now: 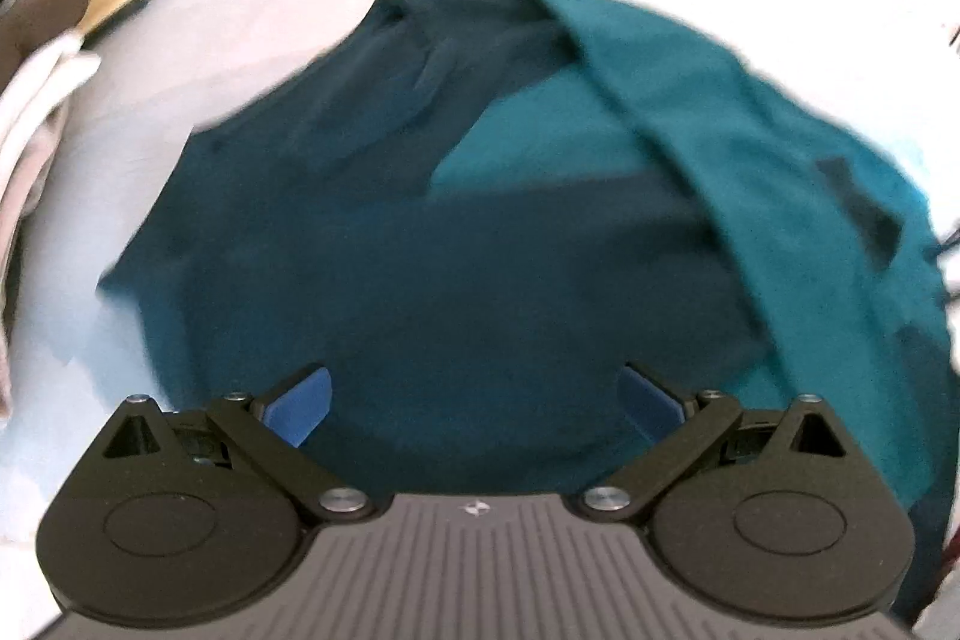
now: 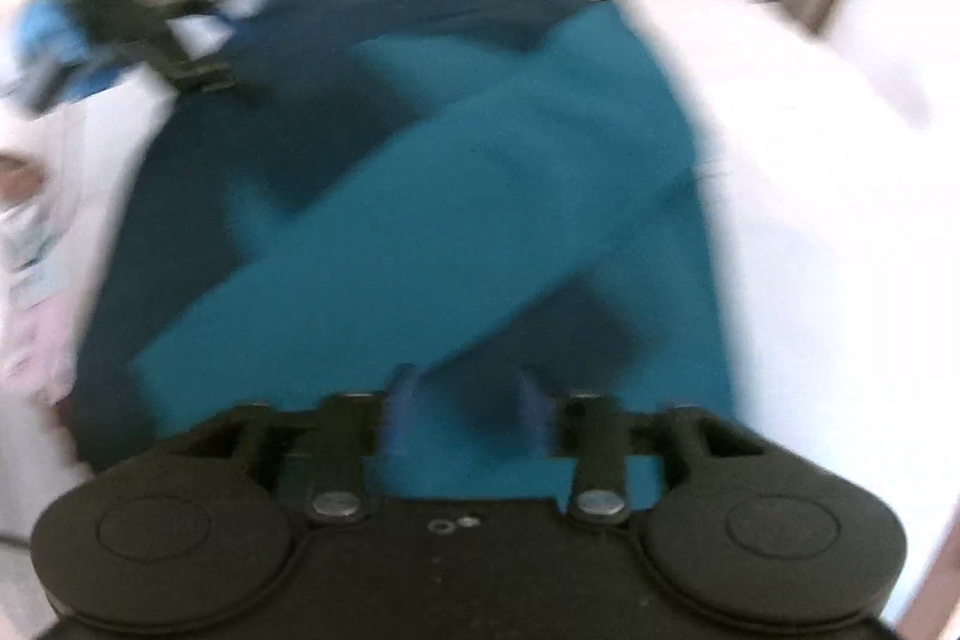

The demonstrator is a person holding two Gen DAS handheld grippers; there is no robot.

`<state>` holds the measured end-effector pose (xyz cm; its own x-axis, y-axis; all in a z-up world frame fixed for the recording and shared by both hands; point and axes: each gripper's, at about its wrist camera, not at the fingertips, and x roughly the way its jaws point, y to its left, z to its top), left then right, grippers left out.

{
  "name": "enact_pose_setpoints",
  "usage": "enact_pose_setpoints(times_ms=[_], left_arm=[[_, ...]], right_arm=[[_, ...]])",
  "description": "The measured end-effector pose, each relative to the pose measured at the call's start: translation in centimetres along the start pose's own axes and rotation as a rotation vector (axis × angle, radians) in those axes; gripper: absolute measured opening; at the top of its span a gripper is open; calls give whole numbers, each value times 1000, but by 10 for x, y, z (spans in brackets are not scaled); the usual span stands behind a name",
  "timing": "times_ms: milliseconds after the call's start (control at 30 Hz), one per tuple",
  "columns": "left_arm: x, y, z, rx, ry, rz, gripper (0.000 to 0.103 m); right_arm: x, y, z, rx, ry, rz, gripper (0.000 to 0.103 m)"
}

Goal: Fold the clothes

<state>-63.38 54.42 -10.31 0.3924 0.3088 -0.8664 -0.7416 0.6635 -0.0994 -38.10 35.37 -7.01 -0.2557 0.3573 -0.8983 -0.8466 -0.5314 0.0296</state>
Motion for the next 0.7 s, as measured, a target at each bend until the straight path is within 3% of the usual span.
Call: enact_pose_setpoints(times_ms=[100, 167, 233, 267, 533, 700], left_arm=[[-2, -11, 19, -10, -31, -43, 96], [5, -23, 39, -22, -26, -72, 80], [16, -32, 61, -29, -5, -93, 42], [22, -37, 72, -33, 3, -98, 37], [74, -42, 166, -135, -21, -120, 34], [115, -35, 200, -231, 11, -156, 34]], right_arm=[[11, -38, 8, 24, -39, -57, 103], [21, -57, 12, 24, -56, -72, 103], [33, -73, 15, 11, -69, -73, 103], [38, -79, 19, 0, -76, -73, 103], [72, -114, 45, -72, -130, -38, 103], [82, -128, 45, -90, -158, 17, 103]])
